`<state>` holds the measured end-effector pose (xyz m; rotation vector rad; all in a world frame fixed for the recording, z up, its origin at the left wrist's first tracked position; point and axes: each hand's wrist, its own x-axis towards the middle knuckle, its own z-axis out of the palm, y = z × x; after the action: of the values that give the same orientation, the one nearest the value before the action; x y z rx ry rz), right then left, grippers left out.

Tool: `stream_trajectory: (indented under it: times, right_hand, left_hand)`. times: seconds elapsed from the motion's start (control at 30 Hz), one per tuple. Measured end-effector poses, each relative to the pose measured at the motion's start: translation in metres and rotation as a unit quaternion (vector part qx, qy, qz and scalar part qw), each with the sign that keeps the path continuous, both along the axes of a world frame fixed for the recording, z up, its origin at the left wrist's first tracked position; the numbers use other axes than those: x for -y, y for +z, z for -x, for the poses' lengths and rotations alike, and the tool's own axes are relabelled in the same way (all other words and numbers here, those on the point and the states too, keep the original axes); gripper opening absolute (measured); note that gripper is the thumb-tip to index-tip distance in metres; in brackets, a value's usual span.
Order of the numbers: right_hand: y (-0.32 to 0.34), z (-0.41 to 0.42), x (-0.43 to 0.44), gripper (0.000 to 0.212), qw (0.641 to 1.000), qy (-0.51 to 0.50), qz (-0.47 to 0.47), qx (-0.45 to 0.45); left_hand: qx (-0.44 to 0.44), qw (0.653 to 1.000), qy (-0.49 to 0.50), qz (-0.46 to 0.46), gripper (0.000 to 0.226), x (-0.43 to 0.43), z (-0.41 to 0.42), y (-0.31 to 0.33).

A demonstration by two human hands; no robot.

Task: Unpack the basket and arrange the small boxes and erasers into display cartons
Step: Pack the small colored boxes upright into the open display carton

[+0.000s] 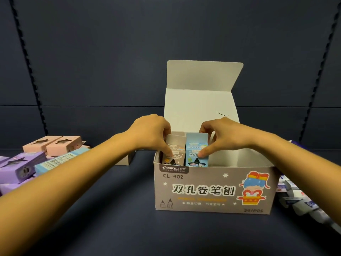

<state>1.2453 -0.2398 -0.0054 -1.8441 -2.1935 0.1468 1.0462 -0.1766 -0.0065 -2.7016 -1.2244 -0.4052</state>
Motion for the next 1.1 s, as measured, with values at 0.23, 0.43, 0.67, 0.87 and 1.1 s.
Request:
stream_trajectory:
  times: [0.23,0.43,0.67,0.87,1.1]
  right_hand:
    - [-0.007,0.003,-0.003,0.046,1.0,-0.01,0.002,0.023]
    - [-0.01,0.006,-0.001,0.048,0.998,-0.013,-0.036,0.053]
    - [-0.005,0.01,0.005,0.054,0.972,-0.041,-0.096,0.211]
    - [0.01,0.023,0.009,0.06,0.96,-0.047,-0.121,0.247]
    - [0.046,0.079,-0.004,0.035,0.967,-0.003,-0.199,0.158]
  left_hand:
    - [-0.087,0.991,0.013,-0.1,0.054,0.001,-0.003,0.003]
    - [-0.128,0.984,0.024,-0.124,0.052,-0.001,-0.005,0.003]
    - [-0.117,0.986,0.017,-0.119,0.052,-0.003,-0.004,0.002]
    - [0.05,0.995,0.007,-0.088,0.044,-0.001,0.023,0.012]
    - [0.138,0.984,0.109,-0.028,0.036,-0.026,0.113,0.035]
